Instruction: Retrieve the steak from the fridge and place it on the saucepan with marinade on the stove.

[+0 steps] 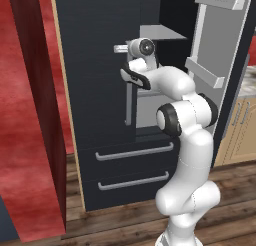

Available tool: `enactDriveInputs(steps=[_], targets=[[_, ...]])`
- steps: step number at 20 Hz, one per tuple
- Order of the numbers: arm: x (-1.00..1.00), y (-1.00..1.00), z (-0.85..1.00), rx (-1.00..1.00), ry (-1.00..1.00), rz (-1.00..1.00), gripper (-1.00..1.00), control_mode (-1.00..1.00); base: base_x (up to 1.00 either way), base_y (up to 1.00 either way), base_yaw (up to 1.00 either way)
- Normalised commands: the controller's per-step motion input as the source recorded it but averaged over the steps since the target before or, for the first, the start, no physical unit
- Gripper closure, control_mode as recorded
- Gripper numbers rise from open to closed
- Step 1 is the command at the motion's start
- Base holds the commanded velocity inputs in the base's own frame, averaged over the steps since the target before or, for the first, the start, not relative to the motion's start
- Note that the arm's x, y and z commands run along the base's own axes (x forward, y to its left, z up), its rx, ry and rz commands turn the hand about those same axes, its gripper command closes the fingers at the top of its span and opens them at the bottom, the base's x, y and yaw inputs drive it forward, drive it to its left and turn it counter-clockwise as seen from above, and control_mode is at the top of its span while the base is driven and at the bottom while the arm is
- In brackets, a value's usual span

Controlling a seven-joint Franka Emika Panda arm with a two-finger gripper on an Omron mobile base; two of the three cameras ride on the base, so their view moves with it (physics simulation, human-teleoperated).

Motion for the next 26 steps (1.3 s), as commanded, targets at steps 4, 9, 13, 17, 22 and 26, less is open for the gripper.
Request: enactDriveInputs(steps=[4,9,13,17,22,26], targets=[[0.00,0.00,0.00,0.00,0.00,0.00,1.00,-1.00,0.00,0.00,0.00],[0.00,0.00,0.00,0.00,0.00,0.00,1.00,-1.00,0.00,0.00,0.00],[0.00,0.00,0.00,0.00,0.00,0.00,1.00,-1.00,0.00,0.00,0.00],[0.00,0.00,0.00,0.00,0.00,0.00,1.00,-1.00,0.00,0.00,0.00],[-0.13,0.03,0.00,0.00,0.00,0.00,1.00,-1.00,0.00,0.00,0.00],[-0.55,0.14,0.00,0.00,0.00,0.00,1.00,-1.00,0.00,0.00,0.00]])
